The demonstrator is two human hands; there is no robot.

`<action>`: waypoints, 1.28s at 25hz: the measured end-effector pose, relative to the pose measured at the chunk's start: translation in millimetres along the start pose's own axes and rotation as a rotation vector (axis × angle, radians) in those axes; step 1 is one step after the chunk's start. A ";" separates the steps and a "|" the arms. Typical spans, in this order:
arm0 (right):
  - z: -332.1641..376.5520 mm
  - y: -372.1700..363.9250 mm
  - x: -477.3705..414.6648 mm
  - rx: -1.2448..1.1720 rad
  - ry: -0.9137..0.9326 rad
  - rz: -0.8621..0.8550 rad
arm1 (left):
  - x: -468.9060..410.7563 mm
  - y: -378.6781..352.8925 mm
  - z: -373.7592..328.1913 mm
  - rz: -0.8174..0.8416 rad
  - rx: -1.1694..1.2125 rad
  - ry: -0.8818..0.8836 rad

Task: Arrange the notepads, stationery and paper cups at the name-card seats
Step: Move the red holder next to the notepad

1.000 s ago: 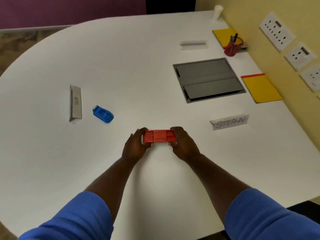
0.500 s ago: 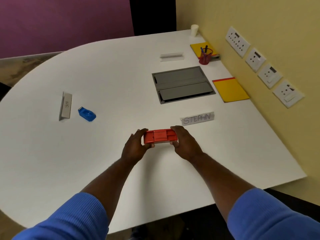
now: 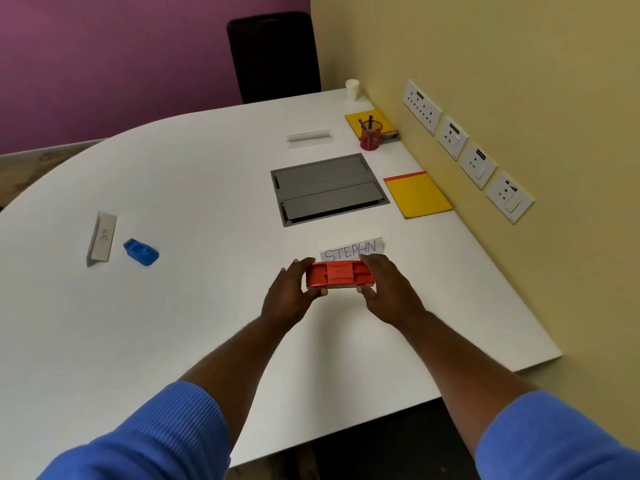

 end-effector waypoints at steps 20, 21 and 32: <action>-118.9 -6.5 -182.2 0.014 -0.373 -0.280 | -278.1 -118.2 81.7 0.396 -0.251 -0.274; -127.8 -7.9 -190.9 0.019 -0.390 -0.298 | -289.9 -132.0 86.8 0.434 -0.274 -0.256; -212.0 -42.0 -292.3 -0.001 -0.423 -0.362 | -388.4 -231.7 131.0 0.357 -0.453 -0.272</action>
Point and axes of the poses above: each hand's wrist, its own x-axis away from the middle knuckle, its own y-axis out of the back of the hand, z = x × y, the point moved 9 cm from there along -x, towards the middle knuckle, and after that the axes turned 10 degrees about -y, right-handed, at the moved point
